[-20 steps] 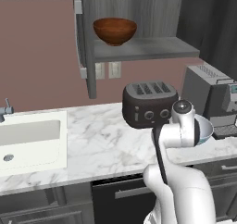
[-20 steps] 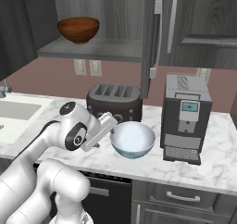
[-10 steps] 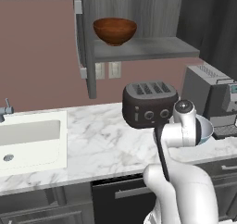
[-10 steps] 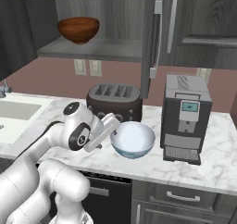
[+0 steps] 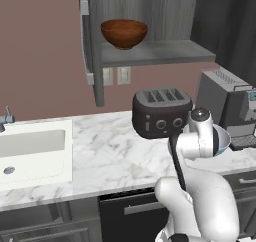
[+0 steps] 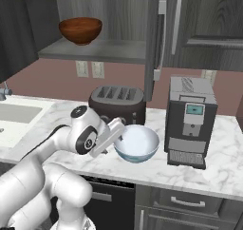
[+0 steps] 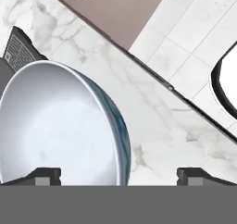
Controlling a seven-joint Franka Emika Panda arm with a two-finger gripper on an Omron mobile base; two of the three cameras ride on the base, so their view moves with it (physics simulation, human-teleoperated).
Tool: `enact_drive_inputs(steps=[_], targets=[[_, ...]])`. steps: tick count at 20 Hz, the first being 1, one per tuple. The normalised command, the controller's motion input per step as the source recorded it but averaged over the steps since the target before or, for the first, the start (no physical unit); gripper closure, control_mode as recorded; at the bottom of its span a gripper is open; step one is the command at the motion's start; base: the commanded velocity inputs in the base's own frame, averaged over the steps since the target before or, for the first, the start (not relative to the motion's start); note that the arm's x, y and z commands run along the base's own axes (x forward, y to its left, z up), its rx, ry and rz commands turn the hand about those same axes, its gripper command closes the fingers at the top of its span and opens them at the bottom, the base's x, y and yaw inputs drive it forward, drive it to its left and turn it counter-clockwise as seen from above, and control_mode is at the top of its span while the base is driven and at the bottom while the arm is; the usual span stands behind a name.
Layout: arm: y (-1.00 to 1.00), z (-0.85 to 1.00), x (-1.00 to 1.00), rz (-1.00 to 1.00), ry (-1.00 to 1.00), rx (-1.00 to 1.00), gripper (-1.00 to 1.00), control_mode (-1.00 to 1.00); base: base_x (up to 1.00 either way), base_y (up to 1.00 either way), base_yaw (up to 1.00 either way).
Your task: Open the cabinet. Pick the bowls from the counter and place them in the cabinet. Then close the cabinet.
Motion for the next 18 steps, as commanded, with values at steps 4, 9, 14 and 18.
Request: enact_drive_inputs(steps=[4, 9, 14, 18], targets=[[-0.04, -0.29, 0.02, 0.00, 0.05, 0.00, -1.00, -1.00, 0.00, 0.00, 0.00], [-0.01, -0.31, 0.09, -0.01, 0.07, 0.00, -1.00, -1.00, 0.00, 0.00, 0.00], [0.00, -0.33, 0.10, -0.01, 0.06, 0.00, -1.00, -1.00, 0.00, 0.00, 0.00], [0.00, -0.32, 0.14, 0.00, 0.03, 0.00, -1.00, -1.00, 0.00, 0.00, 0.00]])
